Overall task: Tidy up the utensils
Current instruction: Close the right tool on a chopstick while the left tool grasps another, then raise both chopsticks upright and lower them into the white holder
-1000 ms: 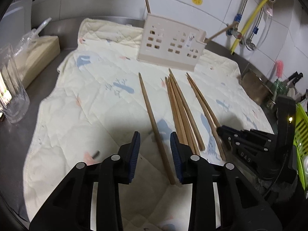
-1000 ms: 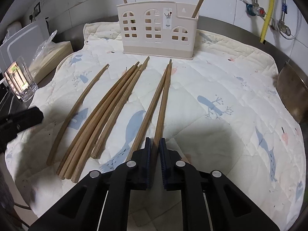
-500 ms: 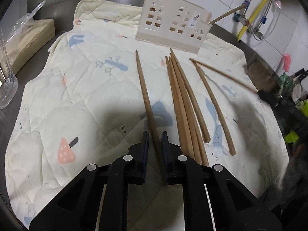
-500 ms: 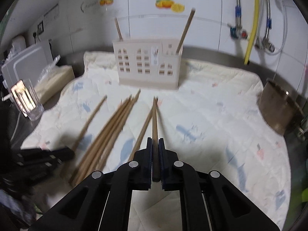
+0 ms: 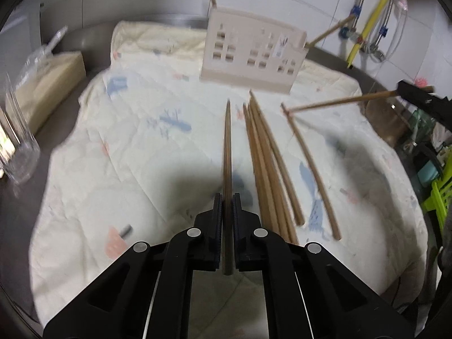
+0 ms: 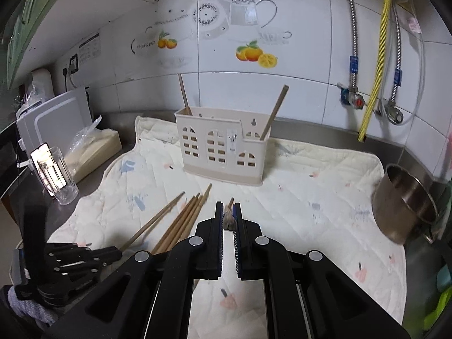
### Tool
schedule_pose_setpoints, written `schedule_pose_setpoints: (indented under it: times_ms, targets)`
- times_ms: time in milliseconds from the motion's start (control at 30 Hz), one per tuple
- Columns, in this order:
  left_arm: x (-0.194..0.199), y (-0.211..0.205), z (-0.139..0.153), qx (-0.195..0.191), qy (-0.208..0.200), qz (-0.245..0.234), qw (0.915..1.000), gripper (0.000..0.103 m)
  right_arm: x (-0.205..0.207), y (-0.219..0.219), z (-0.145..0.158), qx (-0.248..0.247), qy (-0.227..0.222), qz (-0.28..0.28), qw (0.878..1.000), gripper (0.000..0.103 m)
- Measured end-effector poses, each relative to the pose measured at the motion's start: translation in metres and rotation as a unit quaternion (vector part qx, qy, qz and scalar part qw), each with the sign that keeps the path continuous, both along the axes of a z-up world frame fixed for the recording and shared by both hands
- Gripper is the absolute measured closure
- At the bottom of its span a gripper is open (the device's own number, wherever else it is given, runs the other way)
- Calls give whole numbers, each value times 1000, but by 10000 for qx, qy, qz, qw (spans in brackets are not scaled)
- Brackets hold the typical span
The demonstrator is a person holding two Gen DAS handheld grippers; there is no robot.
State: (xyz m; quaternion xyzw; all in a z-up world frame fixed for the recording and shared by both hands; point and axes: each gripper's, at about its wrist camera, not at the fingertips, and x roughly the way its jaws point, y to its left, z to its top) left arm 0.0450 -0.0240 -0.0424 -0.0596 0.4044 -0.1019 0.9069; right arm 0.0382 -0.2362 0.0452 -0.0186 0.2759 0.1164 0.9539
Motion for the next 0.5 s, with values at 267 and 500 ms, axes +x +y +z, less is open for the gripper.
schedule_pose_setpoints:
  times_ms: [267,500]
  targets:
    - [16,12,71,-1,-753,-173,9970,98,30,-4,36,-12,-18,251,9997,96]
    - [50,10,111,47,-1012,-396,9941,98,55,-2,67,-145,-149,346,9992,96]
